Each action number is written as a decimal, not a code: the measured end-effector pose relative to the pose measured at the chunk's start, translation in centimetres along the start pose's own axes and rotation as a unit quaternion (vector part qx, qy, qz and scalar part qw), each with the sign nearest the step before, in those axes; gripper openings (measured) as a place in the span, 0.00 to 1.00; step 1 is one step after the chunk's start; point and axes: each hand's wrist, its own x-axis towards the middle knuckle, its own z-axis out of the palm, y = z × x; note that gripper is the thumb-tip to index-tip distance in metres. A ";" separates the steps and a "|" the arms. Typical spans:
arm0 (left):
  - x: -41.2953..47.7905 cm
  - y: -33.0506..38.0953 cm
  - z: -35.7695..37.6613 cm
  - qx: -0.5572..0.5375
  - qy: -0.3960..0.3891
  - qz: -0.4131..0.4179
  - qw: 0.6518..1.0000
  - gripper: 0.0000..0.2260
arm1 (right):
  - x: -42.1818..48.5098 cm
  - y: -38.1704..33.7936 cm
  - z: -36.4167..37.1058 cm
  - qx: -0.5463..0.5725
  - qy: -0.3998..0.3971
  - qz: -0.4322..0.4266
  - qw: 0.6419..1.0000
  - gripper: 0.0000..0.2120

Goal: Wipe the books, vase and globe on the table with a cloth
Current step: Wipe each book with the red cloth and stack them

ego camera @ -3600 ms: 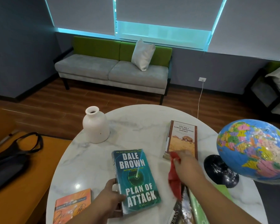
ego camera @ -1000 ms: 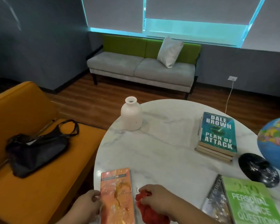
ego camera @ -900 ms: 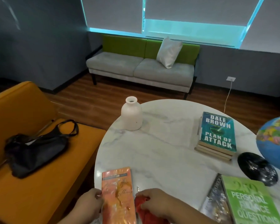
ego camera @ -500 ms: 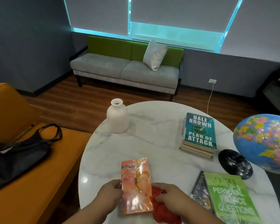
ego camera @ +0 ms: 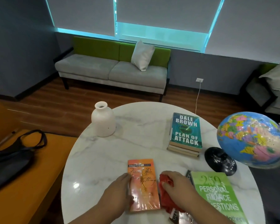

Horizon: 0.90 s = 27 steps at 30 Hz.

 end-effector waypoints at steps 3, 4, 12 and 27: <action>-0.1 -0.3 0.5 0.060 -0.037 0.024 0.997 0.38 | -0.8 0.4 2.0 -0.037 -0.059 -0.092 0.993 0.22; 0.0 -0.4 0.6 0.069 -0.040 0.025 0.997 0.39 | -0.9 0.8 2.9 -0.059 -0.093 -0.121 0.986 0.23; 0.6 -1.2 1.0 0.110 -0.048 0.024 0.993 0.40 | 0.6 1.8 5.4 -0.179 -0.119 -0.179 0.960 0.25; 0.8 -1.7 1.4 0.110 -0.026 0.035 0.993 0.39 | 1.6 1.2 5.6 -0.186 -0.100 -0.214 0.954 0.23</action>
